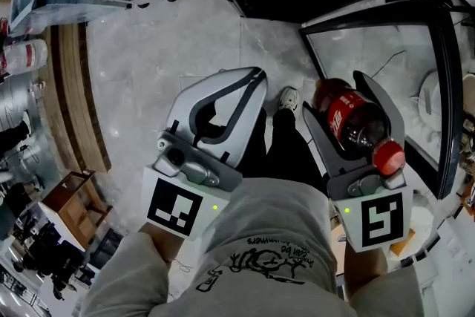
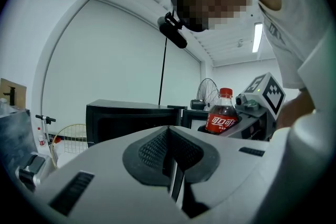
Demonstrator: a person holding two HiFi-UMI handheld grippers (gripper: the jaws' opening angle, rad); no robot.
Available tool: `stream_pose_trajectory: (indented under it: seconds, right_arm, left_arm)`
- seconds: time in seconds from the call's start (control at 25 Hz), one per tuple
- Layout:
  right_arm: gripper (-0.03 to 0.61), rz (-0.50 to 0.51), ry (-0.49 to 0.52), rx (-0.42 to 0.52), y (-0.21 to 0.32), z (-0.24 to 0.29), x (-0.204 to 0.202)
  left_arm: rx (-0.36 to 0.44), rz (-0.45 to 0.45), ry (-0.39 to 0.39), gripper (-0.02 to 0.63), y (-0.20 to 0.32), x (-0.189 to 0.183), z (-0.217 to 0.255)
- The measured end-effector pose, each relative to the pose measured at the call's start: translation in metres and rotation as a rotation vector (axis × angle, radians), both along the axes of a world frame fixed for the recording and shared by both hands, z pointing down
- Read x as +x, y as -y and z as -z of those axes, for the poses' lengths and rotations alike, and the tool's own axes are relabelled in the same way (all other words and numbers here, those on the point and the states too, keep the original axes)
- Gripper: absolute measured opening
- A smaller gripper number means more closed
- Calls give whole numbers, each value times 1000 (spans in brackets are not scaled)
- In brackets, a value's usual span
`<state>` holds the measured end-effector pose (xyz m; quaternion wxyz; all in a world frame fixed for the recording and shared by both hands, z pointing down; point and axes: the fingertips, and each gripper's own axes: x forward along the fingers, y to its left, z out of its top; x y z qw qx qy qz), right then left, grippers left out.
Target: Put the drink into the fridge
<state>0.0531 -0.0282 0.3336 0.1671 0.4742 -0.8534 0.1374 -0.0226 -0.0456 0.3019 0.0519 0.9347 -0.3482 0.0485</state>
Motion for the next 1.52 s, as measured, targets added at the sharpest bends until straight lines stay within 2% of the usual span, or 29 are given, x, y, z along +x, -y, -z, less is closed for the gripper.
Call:
stream_pose_trajectory:
  seconds: [0.24, 0.8, 1.08, 1.28, 1.52]
  right_arm:
    - [310, 0, -3, -17, 10, -20, -4]
    - [310, -10, -19, -30, 3, -38, 3]
    - [310, -12, -23, -44, 15, -60, 3]
    - [310, -14, -34, -51, 7, -49, 4]
    - [310, -16, -29, -67, 24, -95, 0]
  left_arm:
    - [-2, 7, -1, 21, 10, -6, -15]
    - [19, -8, 14, 21, 2, 4, -27]
    - [6, -2, 20, 21, 15, 5, -50]
    - [11, -2, 19, 21, 7, 6, -37]
    - [-4, 4, 20, 21, 25, 3, -80]
